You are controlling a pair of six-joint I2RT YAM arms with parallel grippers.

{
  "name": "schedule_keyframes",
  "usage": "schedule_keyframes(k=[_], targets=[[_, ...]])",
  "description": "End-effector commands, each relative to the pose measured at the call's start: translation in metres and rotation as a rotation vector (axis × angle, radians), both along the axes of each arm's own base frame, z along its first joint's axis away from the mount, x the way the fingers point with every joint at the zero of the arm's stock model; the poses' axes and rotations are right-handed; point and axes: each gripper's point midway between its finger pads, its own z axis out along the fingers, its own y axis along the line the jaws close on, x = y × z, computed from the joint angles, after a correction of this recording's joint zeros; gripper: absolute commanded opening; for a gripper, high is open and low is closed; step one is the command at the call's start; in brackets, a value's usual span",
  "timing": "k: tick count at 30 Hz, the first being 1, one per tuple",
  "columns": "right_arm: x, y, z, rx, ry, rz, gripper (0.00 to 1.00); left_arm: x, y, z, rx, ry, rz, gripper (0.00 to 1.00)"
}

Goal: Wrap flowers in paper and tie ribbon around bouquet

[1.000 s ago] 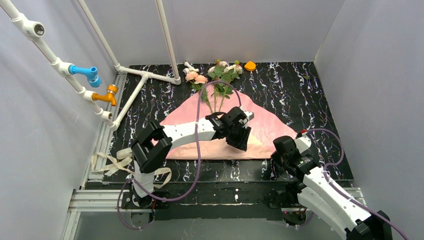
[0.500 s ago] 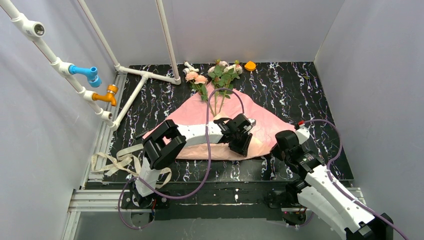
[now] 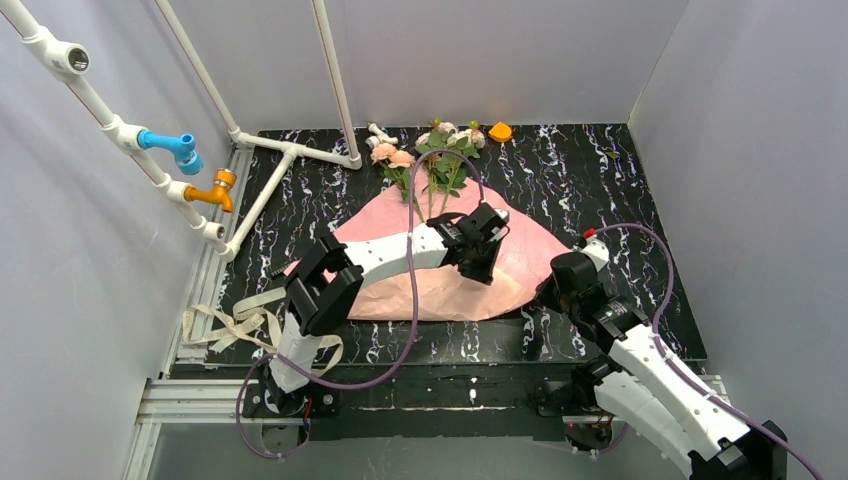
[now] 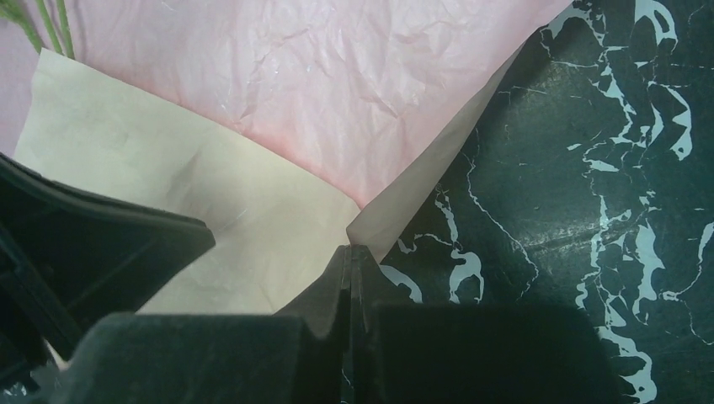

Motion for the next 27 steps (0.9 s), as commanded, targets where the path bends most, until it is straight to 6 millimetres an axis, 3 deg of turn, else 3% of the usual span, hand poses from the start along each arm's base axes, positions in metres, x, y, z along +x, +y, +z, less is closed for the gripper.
schedule_keyframes(k=[1,7,15,20,25,27], targets=[[0.013,0.007,0.028,0.019,-0.081,0.031,0.01,0.012,0.015,-0.023,0.047,0.06,0.076,0.1],[0.02,0.023,0.045,0.047,-0.138,0.122,0.01,0.018,-0.007,-0.047,0.013,0.113,0.058,0.07],[0.031,0.06,0.089,0.072,-0.261,0.363,0.01,0.025,-0.019,-0.044,-0.01,0.124,0.064,0.06],[0.037,0.07,0.097,0.059,-0.294,0.426,0.01,0.032,-0.002,-0.008,-0.036,0.1,0.097,0.12],[0.044,0.07,0.097,-0.001,-0.282,0.45,0.01,0.033,0.035,0.055,-0.095,0.082,0.129,0.34],[0.047,0.071,0.098,-0.012,-0.283,0.456,0.01,0.028,0.055,0.069,-0.069,0.064,0.137,0.42]])
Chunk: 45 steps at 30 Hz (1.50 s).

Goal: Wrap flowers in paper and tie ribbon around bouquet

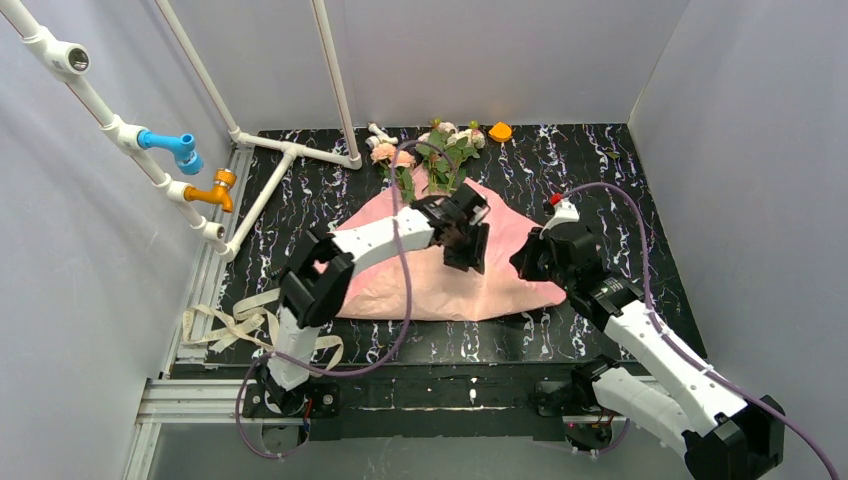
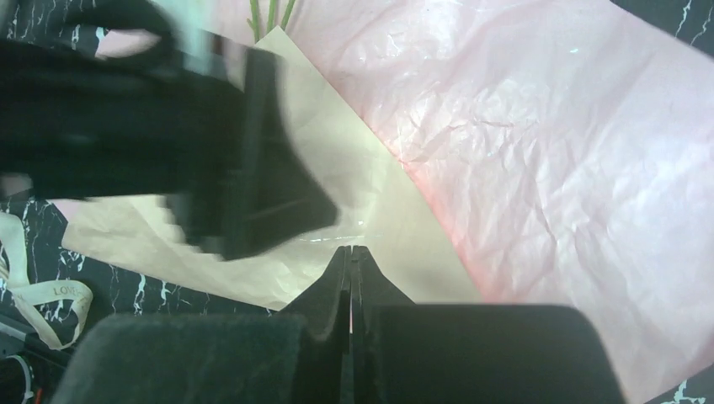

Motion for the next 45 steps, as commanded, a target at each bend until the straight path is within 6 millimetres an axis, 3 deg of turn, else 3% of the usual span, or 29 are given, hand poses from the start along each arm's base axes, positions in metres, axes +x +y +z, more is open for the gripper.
schedule_keyframes(k=[1,3,7,9,11,13,16,18,24,27,32,40,45], targets=[[0.016,0.009,0.033,-0.004,-0.106,0.047,0.01,-0.004,0.046,0.083,-0.028,-0.081,0.03,0.44],[0.017,0.012,0.032,-0.009,-0.098,0.066,0.01,-0.017,0.07,0.085,0.029,-0.079,0.04,0.43],[0.019,0.019,0.031,-0.015,-0.084,0.105,0.01,-0.045,0.124,0.061,0.157,-0.062,0.104,0.3],[0.017,0.017,0.028,-0.015,-0.054,0.086,0.01,-0.053,0.135,0.048,0.163,-0.055,0.127,0.28],[0.013,-0.001,0.014,-0.028,0.038,-0.055,0.3,-0.062,0.122,0.045,0.069,-0.035,0.097,0.26],[-0.002,-0.024,-0.016,-0.06,0.167,-0.201,0.5,-0.063,0.106,0.048,-0.016,-0.043,0.067,0.26],[-0.027,-0.042,-0.045,-0.062,0.301,-0.332,0.7,-0.053,0.085,0.062,-0.066,-0.069,0.041,0.26],[-0.041,-0.055,-0.057,-0.05,0.349,-0.424,0.75,-0.045,0.069,0.068,-0.095,-0.073,0.011,0.26],[-0.062,-0.085,-0.079,-0.006,0.338,-0.605,0.76,-0.028,0.022,0.069,-0.164,-0.024,-0.065,0.25],[-0.072,-0.092,-0.093,0.035,0.363,-0.679,0.75,-0.025,0.009,0.069,-0.176,-0.017,-0.072,0.24],[-0.077,-0.092,-0.114,0.093,0.382,-0.723,0.72,-0.025,0.007,0.059,-0.166,0.006,-0.074,0.24],[-0.056,-0.086,-0.107,0.23,0.261,-0.733,0.67,-0.03,0.015,0.05,-0.145,0.012,-0.079,0.24],[-0.052,-0.085,-0.113,0.235,0.244,-0.73,0.62,-0.03,0.014,0.048,-0.144,0.014,-0.077,0.24]])
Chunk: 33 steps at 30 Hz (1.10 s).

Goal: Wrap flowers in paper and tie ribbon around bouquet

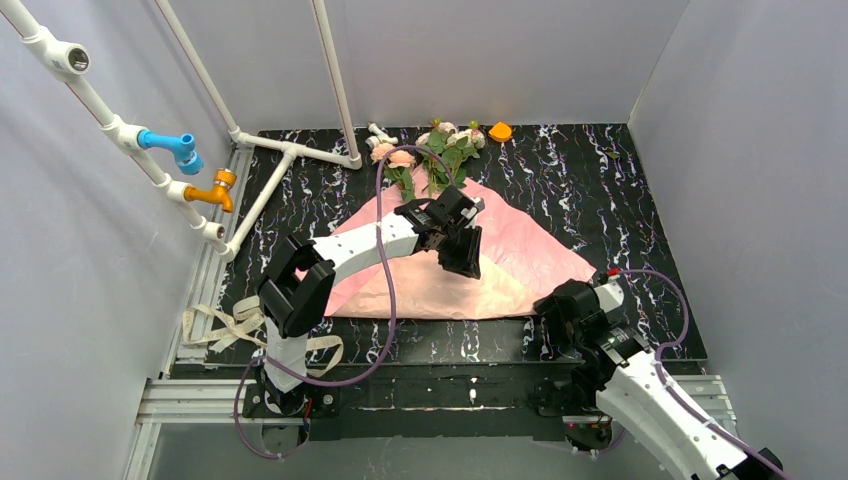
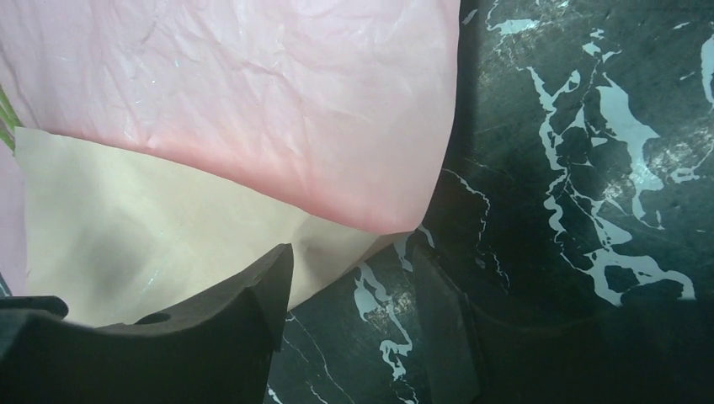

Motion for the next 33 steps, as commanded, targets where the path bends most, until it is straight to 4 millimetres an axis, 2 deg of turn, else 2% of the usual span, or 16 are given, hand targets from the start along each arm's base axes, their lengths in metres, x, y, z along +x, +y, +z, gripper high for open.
schedule_keyframes(k=[1,5,10,13,17,21,23,27,30,33], targets=[[0.015,-0.002,0.003,0.002,-0.058,-0.046,0.6,-0.006,0.0,0.008,-0.014,-0.002,-0.023,0.24],[0.014,-0.008,-0.001,-0.023,-0.048,-0.063,0.5,-0.006,-0.001,0.007,-0.016,0.006,-0.025,0.23],[0.017,-0.011,-0.001,-0.016,-0.089,-0.082,0.45,-0.011,0.001,0.011,-0.02,0.016,-0.029,0.23],[0.017,-0.013,-0.004,-0.023,-0.089,-0.085,0.34,-0.012,0.005,0.013,-0.012,0.015,-0.027,0.23],[0.018,-0.014,0.0,-0.045,-0.091,-0.075,0.12,-0.016,0.01,0.019,-0.01,0.015,-0.017,0.23],[0.021,-0.015,0.008,-0.076,-0.091,-0.061,0.01,-0.019,0.021,0.016,0.018,0.013,0.01,0.23],[0.024,-0.013,0.013,-0.085,-0.096,-0.046,0.01,-0.018,0.021,0.008,0.027,0.014,0.01,0.23],[0.026,-0.007,0.018,-0.098,-0.083,0.002,0.01,-0.014,0.0,0.0,-0.009,0.024,-0.034,0.23],[0.03,-0.006,0.028,-0.118,-0.098,0.03,0.01,-0.003,-0.013,-0.004,-0.002,0.004,-0.04,0.22],[0.036,-0.005,0.044,-0.137,-0.136,0.055,0.01,0.011,-0.02,-0.023,0.045,-0.004,-0.03,0.2]])
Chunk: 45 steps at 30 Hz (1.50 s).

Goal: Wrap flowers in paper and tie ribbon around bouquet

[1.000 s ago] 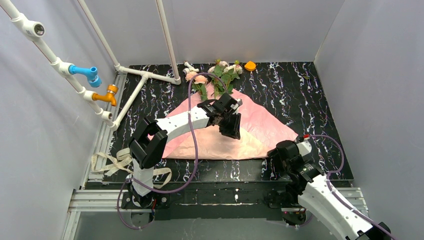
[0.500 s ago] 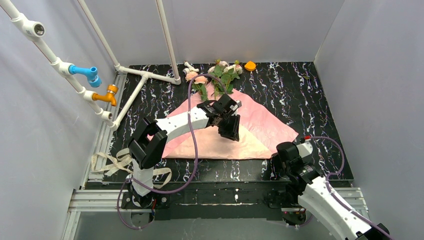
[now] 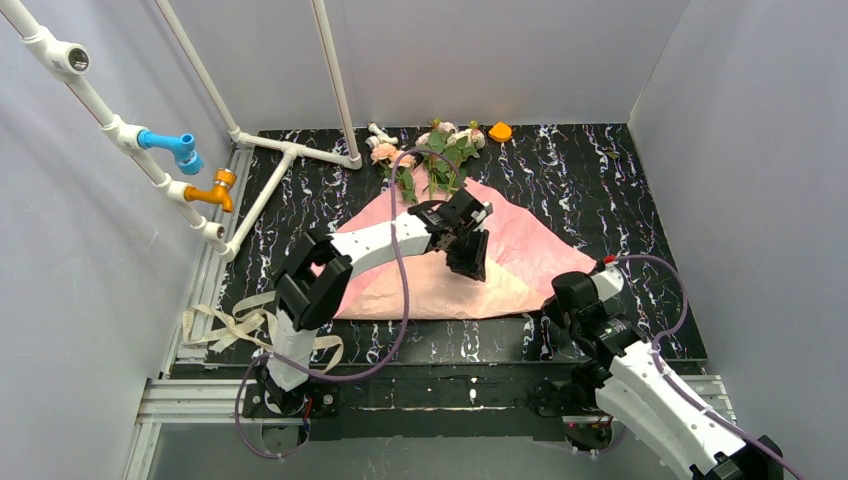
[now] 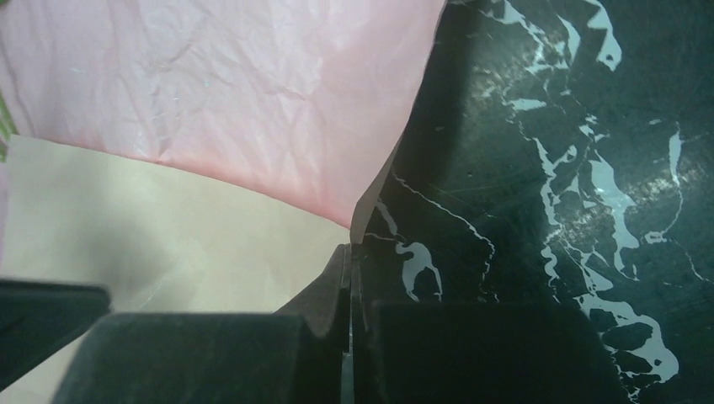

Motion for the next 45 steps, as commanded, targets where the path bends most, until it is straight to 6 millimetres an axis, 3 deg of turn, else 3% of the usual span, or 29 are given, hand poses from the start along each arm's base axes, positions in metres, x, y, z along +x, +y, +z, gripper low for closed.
schedule_keyframes(k=[1,6,13,17,20,23,26,31,34,38,45], targets=[[0.022,0.005,0.043,-0.022,-0.112,0.043,0.01,0.018,-0.014,-0.015,0.042,-0.029,-0.015,0.2],[0.031,0.021,0.073,-0.012,-0.172,0.15,0.01,0.028,-0.027,-0.043,0.066,-0.007,-0.027,0.19],[0.044,0.069,0.122,0.034,-0.35,0.449,0.01,0.031,-0.039,-0.046,0.039,0.009,-0.035,0.19],[0.051,0.08,0.129,0.0,-0.369,0.53,0.01,0.033,-0.033,-0.017,0.038,-0.027,-0.041,0.21],[0.056,0.082,0.133,-0.035,-0.368,0.56,0.01,0.035,-0.017,0.032,0.019,-0.087,-0.019,0.29],[0.061,0.085,0.138,-0.056,-0.378,0.587,0.01,0.031,0.015,0.066,0.05,-0.141,0.015,0.48],[0.063,0.092,0.138,-0.061,-0.375,0.628,0.01,0.02,0.058,0.071,0.122,-0.156,0.067,0.51],[0.066,0.104,0.137,-0.075,-0.364,0.708,0.01,-0.008,0.125,0.039,0.266,-0.145,0.157,0.43],[0.069,0.108,0.137,-0.102,-0.366,0.746,0.01,-0.02,0.145,0.01,0.296,-0.105,0.188,0.4],[0.073,0.119,0.133,-0.118,-0.36,0.821,0.01,-0.023,0.149,-0.019,0.3,-0.083,0.198,0.36],[0.069,0.175,0.136,0.009,-0.374,1.058,0.01,-0.022,0.141,-0.052,0.308,-0.039,0.154,0.34]])
